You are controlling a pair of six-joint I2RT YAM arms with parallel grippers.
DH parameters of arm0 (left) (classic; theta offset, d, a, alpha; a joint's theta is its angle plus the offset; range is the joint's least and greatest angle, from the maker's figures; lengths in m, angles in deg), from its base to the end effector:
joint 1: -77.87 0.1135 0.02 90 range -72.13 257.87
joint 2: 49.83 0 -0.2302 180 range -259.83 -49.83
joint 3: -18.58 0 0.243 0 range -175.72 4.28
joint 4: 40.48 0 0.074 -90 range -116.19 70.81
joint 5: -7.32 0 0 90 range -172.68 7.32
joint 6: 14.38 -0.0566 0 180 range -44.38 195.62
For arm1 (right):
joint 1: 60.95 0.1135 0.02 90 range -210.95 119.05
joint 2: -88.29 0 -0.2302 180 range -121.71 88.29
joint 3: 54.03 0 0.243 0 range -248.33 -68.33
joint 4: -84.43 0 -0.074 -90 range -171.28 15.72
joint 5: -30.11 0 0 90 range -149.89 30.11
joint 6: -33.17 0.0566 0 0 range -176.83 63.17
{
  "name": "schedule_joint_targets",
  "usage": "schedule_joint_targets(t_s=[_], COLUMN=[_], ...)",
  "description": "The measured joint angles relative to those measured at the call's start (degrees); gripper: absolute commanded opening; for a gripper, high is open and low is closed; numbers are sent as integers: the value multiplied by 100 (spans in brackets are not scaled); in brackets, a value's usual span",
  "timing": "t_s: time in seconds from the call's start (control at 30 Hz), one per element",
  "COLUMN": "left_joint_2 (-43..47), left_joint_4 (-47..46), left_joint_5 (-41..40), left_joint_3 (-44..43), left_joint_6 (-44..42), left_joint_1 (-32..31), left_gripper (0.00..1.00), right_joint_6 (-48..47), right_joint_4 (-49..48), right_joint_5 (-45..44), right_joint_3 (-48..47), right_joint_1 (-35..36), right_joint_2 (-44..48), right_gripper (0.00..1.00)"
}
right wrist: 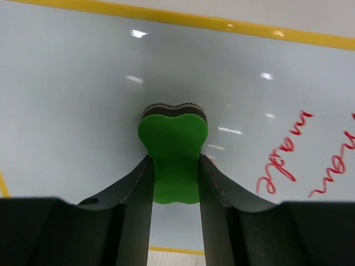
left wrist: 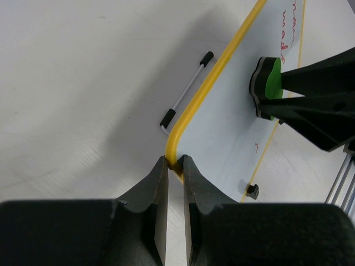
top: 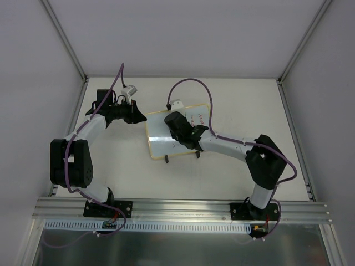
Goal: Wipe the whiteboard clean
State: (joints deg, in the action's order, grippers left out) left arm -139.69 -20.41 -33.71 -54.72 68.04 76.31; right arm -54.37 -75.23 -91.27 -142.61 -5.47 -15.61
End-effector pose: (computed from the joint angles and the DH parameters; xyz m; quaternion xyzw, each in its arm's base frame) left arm 0.3403 -0.0520 0.2081 0.2503 0.7957 -0.3483 0.4276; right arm 0.2561 0.3203 0.2014 -0.2718 0.8216 0.0024 0.5011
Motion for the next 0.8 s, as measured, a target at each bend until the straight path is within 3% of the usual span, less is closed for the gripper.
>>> schedule_joint_targets(t_s=[0.23,0.4,0.53,0.8], left_joint_2=[0,2,2,2], left_joint_4=[2,4,7,7], left_joint_5=[13,33,26,0], left_joint_3=[0,0,-2,-11], left_joint_6=[-11,-17,-24,-13], left_joint_1=[0,0,0,0], left_gripper=[0,0,0,0], right_joint_6=[20,59,35,20], right_joint_4=[-420,-675,-688,-697], right_joint_5=[118,103,-72,-81], right_joint_3=[1178,1488,1449,885], right_joint_1=[-682,-791,-603,476], right_joint_2=[857,1023,944,155], right_gripper=[0,0,1,1])
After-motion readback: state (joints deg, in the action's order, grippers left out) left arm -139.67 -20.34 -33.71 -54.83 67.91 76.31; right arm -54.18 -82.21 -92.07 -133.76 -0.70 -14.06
